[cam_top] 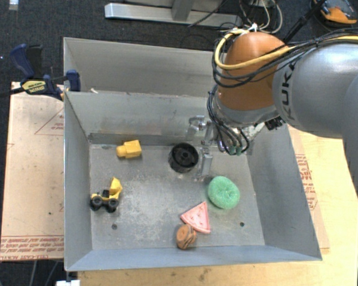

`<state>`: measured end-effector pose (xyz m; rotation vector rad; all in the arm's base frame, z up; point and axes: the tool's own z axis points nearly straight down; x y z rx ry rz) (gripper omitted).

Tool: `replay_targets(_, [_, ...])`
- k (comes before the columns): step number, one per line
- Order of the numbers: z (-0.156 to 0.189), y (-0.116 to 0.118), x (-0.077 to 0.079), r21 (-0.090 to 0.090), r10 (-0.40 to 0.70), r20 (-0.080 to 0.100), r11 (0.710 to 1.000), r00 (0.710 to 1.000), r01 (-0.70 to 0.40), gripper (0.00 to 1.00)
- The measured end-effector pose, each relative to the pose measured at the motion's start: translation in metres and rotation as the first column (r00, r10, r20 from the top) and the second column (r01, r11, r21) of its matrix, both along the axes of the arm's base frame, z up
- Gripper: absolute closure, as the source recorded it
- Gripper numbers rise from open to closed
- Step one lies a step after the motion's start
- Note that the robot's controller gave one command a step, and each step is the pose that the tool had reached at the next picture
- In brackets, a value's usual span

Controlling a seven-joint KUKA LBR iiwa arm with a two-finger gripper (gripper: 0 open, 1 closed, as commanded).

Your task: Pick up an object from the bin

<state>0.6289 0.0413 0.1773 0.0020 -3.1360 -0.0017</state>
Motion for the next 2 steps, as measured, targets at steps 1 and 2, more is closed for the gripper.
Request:
replay_targets(1, [0.005,0.0,0.001,0.0,-0.001,0.007,1.0,1.0,0.001,0.0])
replay_targets(2, [-0.043,-0.008,0.018,0.001,-0.043,0.016,0.999,0.999,0.043,0.0])
